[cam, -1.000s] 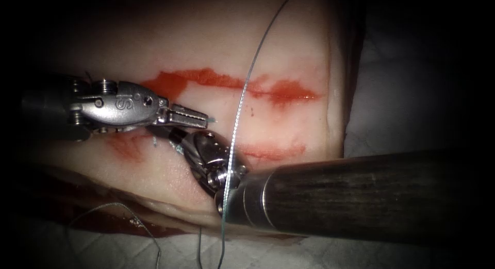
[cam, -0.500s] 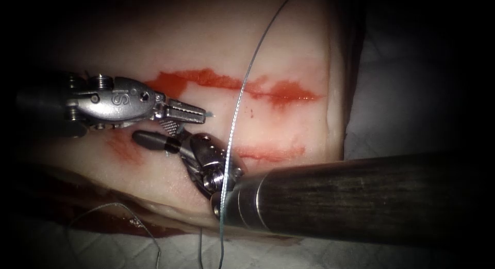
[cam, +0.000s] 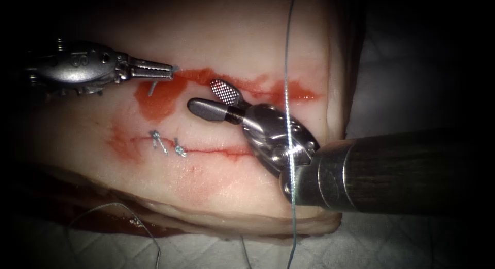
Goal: Wound Closure
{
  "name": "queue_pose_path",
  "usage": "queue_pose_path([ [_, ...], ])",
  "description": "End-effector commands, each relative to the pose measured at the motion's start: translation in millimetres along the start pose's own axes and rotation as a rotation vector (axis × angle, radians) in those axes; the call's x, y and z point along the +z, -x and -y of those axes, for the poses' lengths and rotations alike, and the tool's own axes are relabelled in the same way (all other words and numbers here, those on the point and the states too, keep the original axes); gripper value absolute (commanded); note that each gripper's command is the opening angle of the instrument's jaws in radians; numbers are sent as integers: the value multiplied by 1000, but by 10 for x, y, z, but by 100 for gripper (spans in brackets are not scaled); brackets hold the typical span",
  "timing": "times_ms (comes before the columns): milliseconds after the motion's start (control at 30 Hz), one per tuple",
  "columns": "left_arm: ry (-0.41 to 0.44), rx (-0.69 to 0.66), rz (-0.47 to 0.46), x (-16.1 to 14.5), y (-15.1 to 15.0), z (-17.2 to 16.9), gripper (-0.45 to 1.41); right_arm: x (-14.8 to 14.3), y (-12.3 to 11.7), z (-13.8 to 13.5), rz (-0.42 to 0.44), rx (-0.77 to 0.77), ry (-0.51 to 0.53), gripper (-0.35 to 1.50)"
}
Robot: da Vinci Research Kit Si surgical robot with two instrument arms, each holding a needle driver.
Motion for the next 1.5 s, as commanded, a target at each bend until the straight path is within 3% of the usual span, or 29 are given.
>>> queue_pose_path([
  [33,9,0,-2,5,-2,-3,-45,3,3,4,8,1,-13,145],
  [367,58,-13,-11,-38,-21,-23,-45,-3,4,6,8,1,-14,145],
  [533,161,-23,-56,-74,-33,-51,-45,-4,6,6,7,2,-14,145],
  [633,223,-11,-136,-95,-44,-68,-45,-4,6,6,7,2,-14,145],
  [800,269,-20,-399,-110,-75,-81,-45,-4,6,6,7,2,-14,145],
  [900,288,-63,-501,-107,-97,-85,56,-4,6,5,7,3,-14,145],
  [967,264,-80,-524,-104,-107,-83,81,-4,7,4,6,3,-14,145],
  [1067,207,-117,-516,-95,-112,-78,93,-5,8,3,6,4,-14,145],
  [1200,149,-129,-500,-81,-108,-64,93,-6,8,2,5,4,-14,145],
  [1333,154,-115,-500,-73,-113,-58,108,-6,8,2,5,4,-14,145],
  [1500,184,-9,-513,-64,-131,-72,104,-6,7,1,5,4,-14,145],
])
